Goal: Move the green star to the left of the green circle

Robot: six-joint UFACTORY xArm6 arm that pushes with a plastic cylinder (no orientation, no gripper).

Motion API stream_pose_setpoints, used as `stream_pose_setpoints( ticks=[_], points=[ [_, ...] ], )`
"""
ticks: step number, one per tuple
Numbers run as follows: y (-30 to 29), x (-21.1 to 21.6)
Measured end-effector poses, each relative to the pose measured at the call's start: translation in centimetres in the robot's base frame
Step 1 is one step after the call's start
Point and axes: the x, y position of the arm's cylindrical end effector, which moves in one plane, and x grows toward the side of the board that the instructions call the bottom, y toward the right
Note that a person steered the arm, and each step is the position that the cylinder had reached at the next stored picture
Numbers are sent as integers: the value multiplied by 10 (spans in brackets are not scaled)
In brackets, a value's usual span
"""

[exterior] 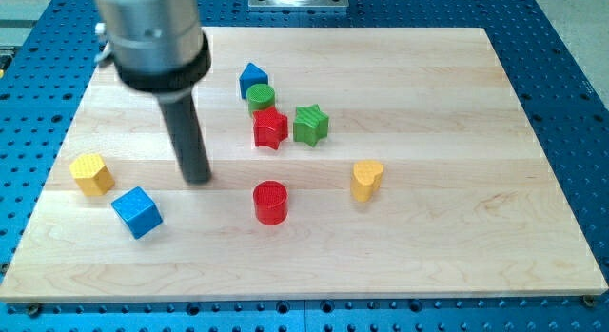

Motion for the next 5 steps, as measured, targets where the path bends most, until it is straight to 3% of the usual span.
stream_pose_setpoints(
  ticks=[3,4,5],
  points=[
    [77,-23],
    [144,-47],
    [149,-103]
  ],
)
